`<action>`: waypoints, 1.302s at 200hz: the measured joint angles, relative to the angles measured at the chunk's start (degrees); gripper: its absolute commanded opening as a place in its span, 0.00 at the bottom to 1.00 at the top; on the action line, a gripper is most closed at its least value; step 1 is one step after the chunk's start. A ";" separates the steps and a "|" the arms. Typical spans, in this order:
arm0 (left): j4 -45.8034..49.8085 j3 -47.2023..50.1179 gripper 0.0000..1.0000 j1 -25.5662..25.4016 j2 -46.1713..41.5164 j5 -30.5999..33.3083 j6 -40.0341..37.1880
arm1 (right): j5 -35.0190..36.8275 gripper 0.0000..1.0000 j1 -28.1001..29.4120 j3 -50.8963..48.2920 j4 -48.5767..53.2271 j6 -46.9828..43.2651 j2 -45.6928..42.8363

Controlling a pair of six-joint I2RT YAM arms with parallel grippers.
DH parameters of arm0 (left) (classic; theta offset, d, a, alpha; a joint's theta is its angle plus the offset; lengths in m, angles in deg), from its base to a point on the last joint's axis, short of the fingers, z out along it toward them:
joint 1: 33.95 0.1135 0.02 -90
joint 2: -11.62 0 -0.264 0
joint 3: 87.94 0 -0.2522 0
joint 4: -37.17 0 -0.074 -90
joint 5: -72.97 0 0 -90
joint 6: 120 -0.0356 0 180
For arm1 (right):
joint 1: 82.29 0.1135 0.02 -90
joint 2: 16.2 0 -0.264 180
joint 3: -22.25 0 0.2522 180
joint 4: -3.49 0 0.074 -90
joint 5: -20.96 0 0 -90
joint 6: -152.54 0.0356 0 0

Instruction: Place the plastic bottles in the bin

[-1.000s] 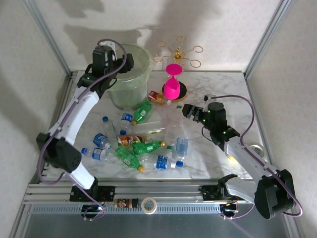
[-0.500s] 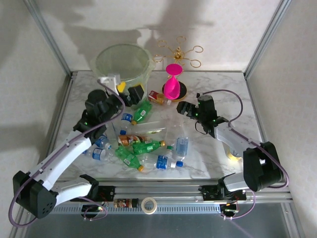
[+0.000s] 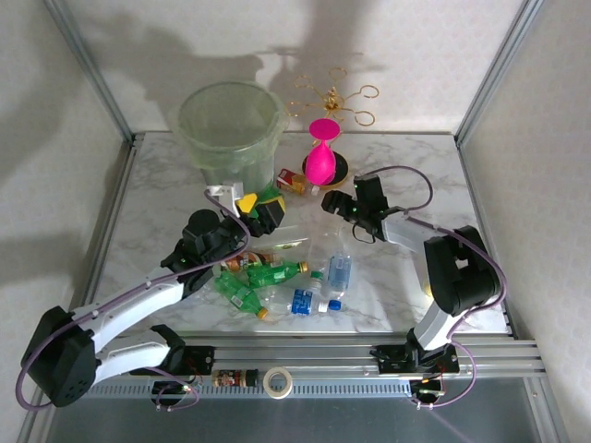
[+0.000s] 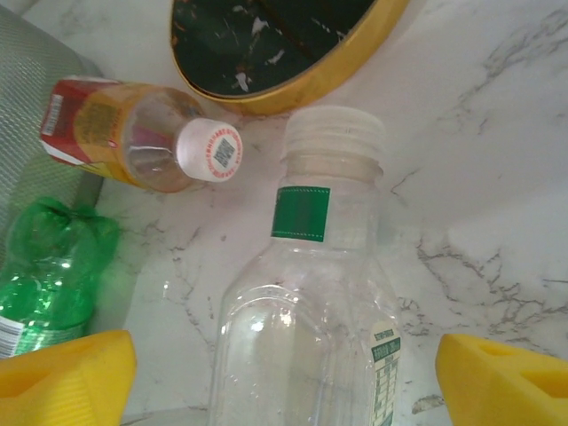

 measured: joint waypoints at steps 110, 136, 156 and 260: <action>-8.85 0.92 1.00 -1.25 13.62 1.73 3.72 | -1.68 0.73 -0.02 3.28 -1.95 0.46 9.40; -8.94 -0.20 1.00 -1.66 15.43 1.73 4.50 | -1.70 0.62 -0.17 3.28 -2.82 -0.11 9.42; -8.63 -2.16 1.00 -1.88 16.65 1.70 4.63 | -2.19 0.55 -0.59 3.28 -3.21 -0.11 9.46; 0.81 -10.32 1.00 -3.02 16.90 1.73 4.09 | -6.78 0.43 -2.99 -3.15 -7.34 -1.99 1.99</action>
